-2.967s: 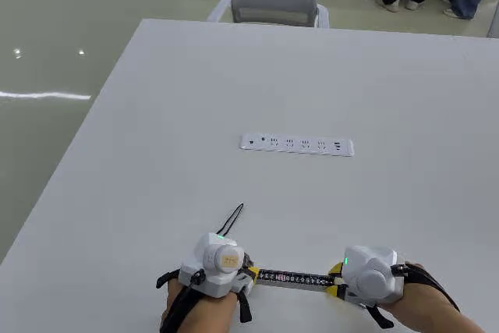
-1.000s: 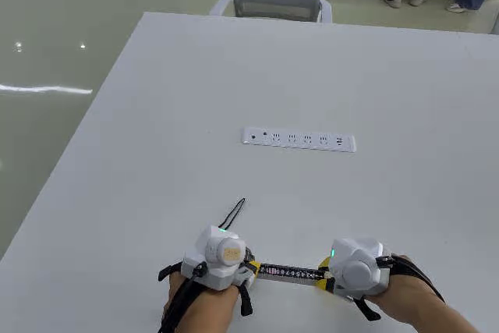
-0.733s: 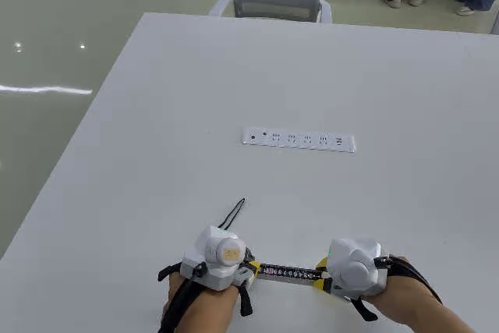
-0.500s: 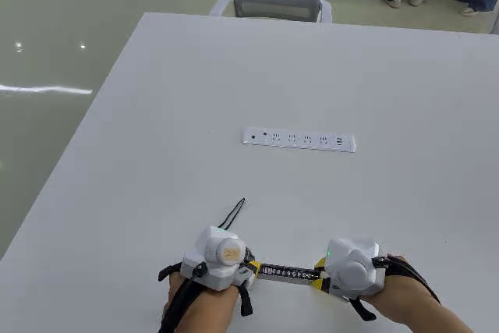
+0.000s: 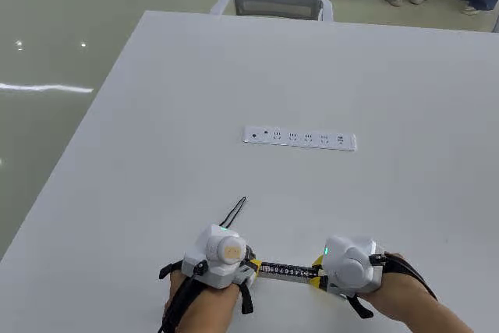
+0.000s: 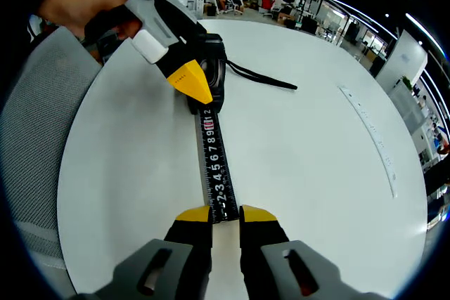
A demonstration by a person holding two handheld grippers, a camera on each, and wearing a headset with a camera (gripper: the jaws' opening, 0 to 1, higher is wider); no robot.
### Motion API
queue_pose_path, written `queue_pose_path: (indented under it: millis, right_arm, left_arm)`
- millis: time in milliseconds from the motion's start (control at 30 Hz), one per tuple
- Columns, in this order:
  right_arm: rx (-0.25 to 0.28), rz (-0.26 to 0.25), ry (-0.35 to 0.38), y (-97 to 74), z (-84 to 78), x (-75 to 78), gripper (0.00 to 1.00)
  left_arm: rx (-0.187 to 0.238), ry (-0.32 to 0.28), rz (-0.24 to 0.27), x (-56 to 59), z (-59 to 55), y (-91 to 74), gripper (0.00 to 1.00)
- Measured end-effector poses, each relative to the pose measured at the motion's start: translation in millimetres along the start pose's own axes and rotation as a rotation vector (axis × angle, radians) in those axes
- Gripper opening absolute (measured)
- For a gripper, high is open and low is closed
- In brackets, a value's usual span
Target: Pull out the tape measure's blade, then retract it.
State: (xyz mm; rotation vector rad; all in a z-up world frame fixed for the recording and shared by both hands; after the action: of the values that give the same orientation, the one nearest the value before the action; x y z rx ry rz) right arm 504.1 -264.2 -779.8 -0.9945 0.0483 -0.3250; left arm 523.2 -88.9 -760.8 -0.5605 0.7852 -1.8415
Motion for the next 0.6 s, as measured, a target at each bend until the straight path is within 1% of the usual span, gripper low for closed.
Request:
queue_pose_path:
  millis: [600]
  right_arm:
    - [0.005,-0.001,0.007,6.3,9.6,-1.9,0.13]
  left_arm:
    - [0.002,-0.002,0.001,-0.2,-0.1,0.8,0.60]
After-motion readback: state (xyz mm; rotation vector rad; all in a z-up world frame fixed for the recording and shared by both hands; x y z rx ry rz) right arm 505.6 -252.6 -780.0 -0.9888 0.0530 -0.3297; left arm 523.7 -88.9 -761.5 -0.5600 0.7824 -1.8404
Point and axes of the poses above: the centre of the closed fingertips' face, and the gripper's own axes: y roughly forward along the fingers, x roughly to its right, z roughly out of its top, the point moved 4 cm from there along -y, roughly backward along the fingers, and after that the axes turned 2 degrees about x, right-handed, at the moved point
